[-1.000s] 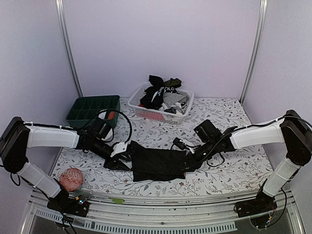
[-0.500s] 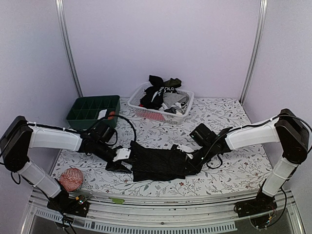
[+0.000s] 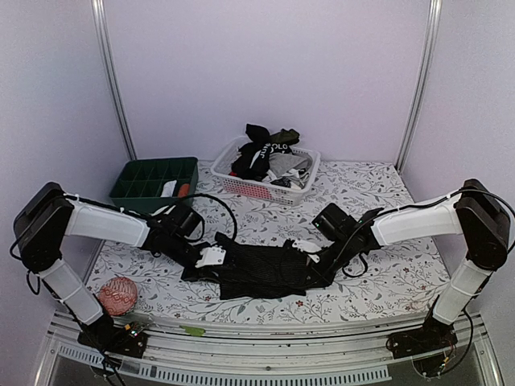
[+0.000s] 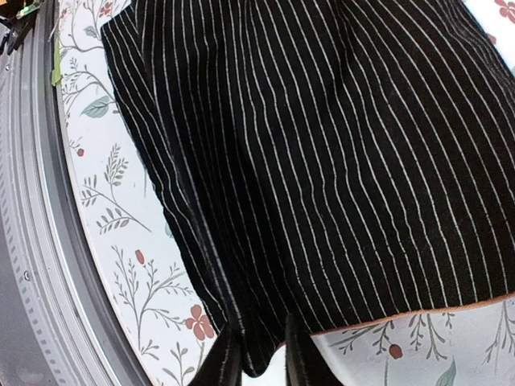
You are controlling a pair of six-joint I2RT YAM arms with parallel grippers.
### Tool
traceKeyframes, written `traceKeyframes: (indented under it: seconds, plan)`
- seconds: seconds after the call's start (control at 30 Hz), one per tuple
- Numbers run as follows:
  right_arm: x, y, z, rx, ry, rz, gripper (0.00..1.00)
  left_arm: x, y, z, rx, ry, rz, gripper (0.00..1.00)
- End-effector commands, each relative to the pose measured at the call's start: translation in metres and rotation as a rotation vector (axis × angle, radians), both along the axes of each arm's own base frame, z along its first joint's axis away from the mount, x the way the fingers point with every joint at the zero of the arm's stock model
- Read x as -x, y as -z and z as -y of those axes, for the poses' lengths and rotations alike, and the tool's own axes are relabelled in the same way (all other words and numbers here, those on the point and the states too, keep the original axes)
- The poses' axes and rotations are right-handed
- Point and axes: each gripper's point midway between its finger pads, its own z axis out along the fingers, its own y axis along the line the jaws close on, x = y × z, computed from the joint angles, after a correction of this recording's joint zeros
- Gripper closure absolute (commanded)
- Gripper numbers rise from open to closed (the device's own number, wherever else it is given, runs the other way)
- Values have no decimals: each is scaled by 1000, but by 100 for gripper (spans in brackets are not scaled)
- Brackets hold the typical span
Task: Roll the underwear
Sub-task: Adjust the underwear at the center of the board.
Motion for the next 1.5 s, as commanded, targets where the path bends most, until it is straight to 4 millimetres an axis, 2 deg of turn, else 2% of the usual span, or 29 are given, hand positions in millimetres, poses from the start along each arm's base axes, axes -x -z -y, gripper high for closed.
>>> traceKeyframes:
  seconds: [0.0, 0.17, 0.37, 0.47, 0.57, 0.7, 0.93, 1.1, 1.3, 1.4, 1.43, 1.47]
  plan:
    - [-4, -5, -2, 9, -8, 25, 87, -4, 1, 6, -8, 15, 18, 80]
    - [-7, -10, -4, 9, -13, 44, 100, -2, -2, 7, -3, 19, 11, 99]
    - [-18, -24, -3, 15, -9, 112, 100, -2, -20, 9, 26, 0, 14, 100]
    - [-23, -33, 0, 21, -8, 151, 100, 3, -34, 10, 52, 3, 5, 100]
    - [-22, -33, 5, 30, -11, 171, 100, 11, -40, 10, 60, 17, -12, 100]
    - [-19, -29, 9, 36, -21, 178, 100, 26, -33, 6, 29, 32, -44, 100]
    - [-18, -21, 5, 27, -40, 168, 100, 46, -16, 8, -26, 49, -85, 100]
    - [-4, -14, 5, 26, -67, 140, 100, 45, 1, 5, -63, 25, -84, 100]
    - [11, -5, -1, 37, -109, 108, 100, 44, 10, 1, -86, 10, -78, 100]
    - [19, -3, -2, 42, -127, 90, 100, 45, 10, -1, -89, 13, -71, 89]
    - [22, -3, -2, 42, -131, 82, 98, 46, 8, -2, -86, 17, -70, 85]
    - [24, -5, -2, 39, -133, 78, 93, 47, 7, -3, -87, 22, -70, 80]
